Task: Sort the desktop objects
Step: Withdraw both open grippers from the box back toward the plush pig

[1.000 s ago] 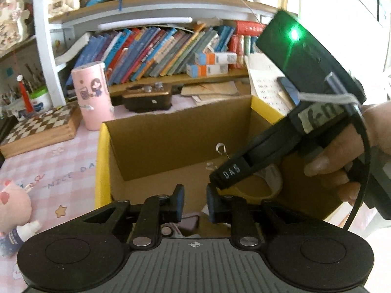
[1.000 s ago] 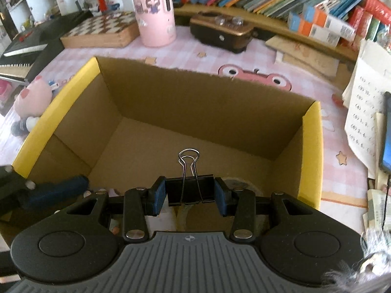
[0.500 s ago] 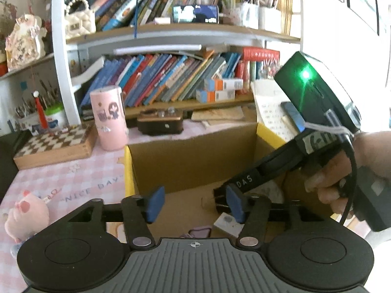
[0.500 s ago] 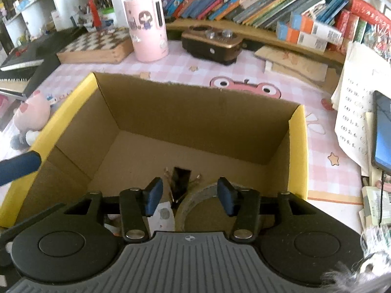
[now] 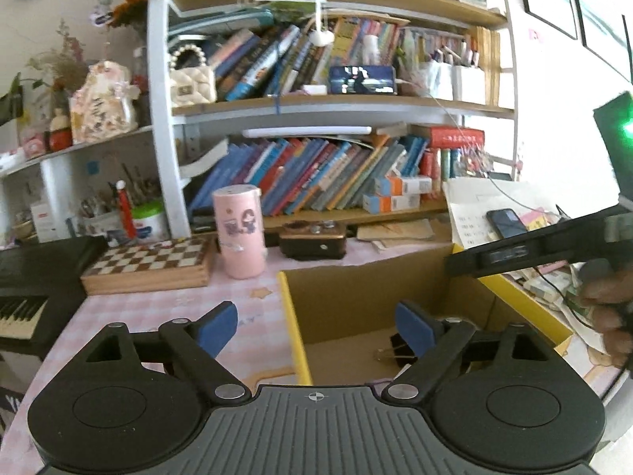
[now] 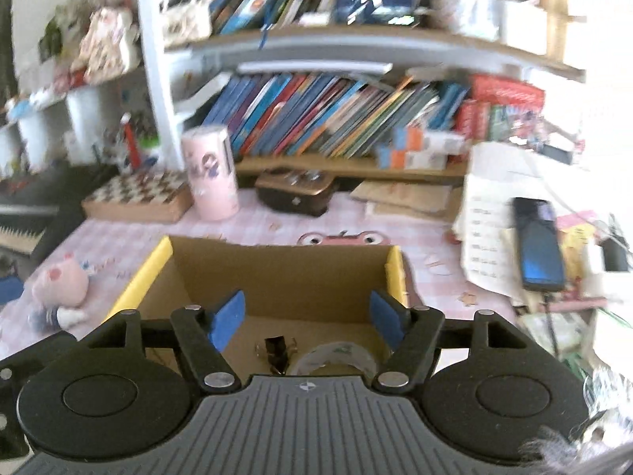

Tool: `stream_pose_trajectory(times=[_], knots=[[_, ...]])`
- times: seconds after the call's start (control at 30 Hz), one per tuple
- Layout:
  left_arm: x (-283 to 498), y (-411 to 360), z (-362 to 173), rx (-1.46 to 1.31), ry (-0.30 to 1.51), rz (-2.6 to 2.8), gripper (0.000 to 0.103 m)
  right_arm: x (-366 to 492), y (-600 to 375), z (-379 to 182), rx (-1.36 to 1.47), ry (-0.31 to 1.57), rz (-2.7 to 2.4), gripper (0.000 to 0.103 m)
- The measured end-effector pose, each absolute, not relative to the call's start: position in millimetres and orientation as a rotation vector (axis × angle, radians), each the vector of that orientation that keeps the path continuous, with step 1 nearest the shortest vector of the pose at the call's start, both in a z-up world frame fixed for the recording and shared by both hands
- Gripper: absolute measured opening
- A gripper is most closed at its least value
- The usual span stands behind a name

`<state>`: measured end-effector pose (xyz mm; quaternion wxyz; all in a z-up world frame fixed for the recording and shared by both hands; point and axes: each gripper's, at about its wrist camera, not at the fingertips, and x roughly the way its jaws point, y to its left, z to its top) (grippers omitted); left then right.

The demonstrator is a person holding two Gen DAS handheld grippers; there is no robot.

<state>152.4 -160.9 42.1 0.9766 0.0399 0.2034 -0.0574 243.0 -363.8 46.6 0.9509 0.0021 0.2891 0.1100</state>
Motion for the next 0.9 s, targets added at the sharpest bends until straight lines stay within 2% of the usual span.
stream_pose_trajectory(times=[0.27,0.33,0.9], knots=[[129.2,-138.5,31.8,0.049,0.438,-0.092,0.091,182.5,-364.5,38.0,0.059,0.567,0.080,0.071],[124.1,-133.9,28.1,0.048,0.444,-0.086,0.095,167.6,-358.2,32.6,0.061,0.570,0.057,0.072],[78.0,-84.2,10.2,0.097,0.509,-0.091,0.095,93.4,-279.7,-3.5,0.011,0.683,0.034,0.072]])
